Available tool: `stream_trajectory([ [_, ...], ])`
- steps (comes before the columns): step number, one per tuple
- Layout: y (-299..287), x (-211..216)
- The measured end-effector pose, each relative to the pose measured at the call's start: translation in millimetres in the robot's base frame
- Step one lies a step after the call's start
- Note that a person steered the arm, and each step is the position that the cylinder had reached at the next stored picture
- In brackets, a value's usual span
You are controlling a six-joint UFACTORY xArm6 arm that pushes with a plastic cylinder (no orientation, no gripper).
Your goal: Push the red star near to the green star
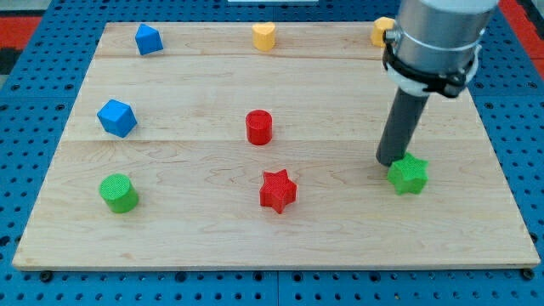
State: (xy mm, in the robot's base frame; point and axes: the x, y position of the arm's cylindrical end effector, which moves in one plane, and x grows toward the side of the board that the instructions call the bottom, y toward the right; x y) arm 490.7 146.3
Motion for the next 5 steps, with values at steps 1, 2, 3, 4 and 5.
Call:
stream_trajectory([
  [1,-3.0,-4.7],
  [2,-53.9,-7.0],
  [3,-106.8,-7.1],
  [4,-148.3,-7.4],
  [5,-182.0,-6.1],
])
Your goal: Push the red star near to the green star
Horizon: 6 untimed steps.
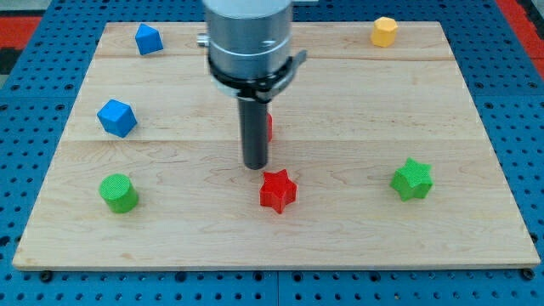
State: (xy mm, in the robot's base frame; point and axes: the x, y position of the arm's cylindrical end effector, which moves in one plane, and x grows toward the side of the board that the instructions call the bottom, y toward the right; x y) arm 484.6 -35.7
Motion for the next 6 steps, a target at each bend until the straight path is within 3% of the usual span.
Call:
stream_trajectory([
  [3,-1.2,48.2],
  [6,94.9,32.4],
])
